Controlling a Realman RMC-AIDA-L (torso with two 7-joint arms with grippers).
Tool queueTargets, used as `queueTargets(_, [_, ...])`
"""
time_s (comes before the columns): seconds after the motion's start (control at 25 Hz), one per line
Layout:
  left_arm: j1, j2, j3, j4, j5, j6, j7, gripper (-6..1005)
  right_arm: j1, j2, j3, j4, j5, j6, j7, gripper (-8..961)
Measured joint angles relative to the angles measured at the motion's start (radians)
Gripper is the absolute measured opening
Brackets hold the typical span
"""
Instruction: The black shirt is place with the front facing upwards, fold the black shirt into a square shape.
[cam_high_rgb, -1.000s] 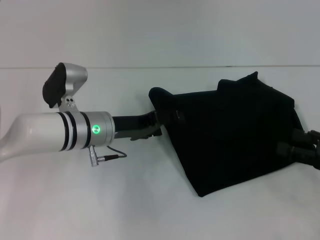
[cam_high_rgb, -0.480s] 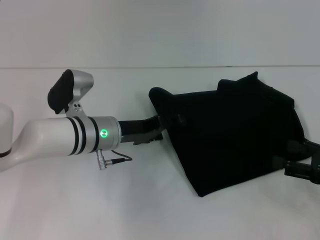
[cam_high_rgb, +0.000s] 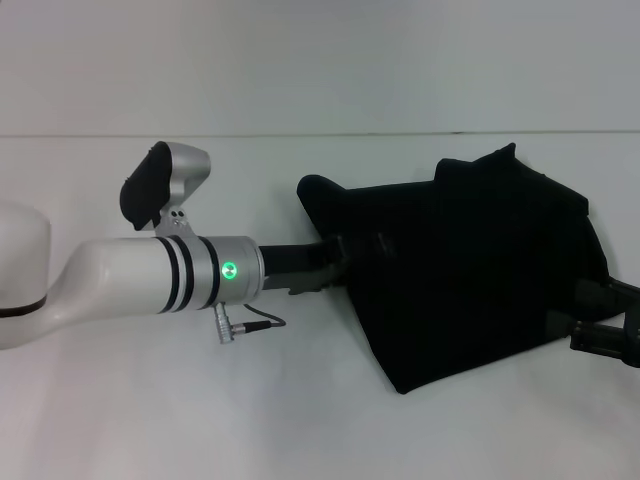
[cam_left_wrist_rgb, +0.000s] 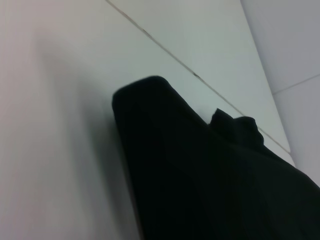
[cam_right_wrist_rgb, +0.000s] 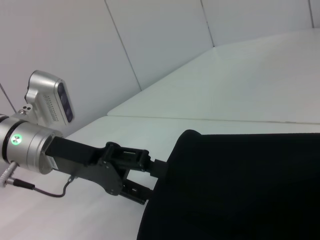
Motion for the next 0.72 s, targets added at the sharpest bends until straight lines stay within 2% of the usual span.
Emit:
queueTargets(0.32, [-0.026, -0.001, 0.017, -0.027, -0.011, 0.013, 0.022, 888, 0.005, 0.001, 0.003, 0.000, 0.000, 0.000, 0.015, 902])
queueTargets(0.72, [-0.023, -0.001, 0.025, -0.044, -0.013, -0.008, 0.092, 822, 0.013, -0.001, 0.003, 0.000, 0.005, 0.000, 0.023, 903])
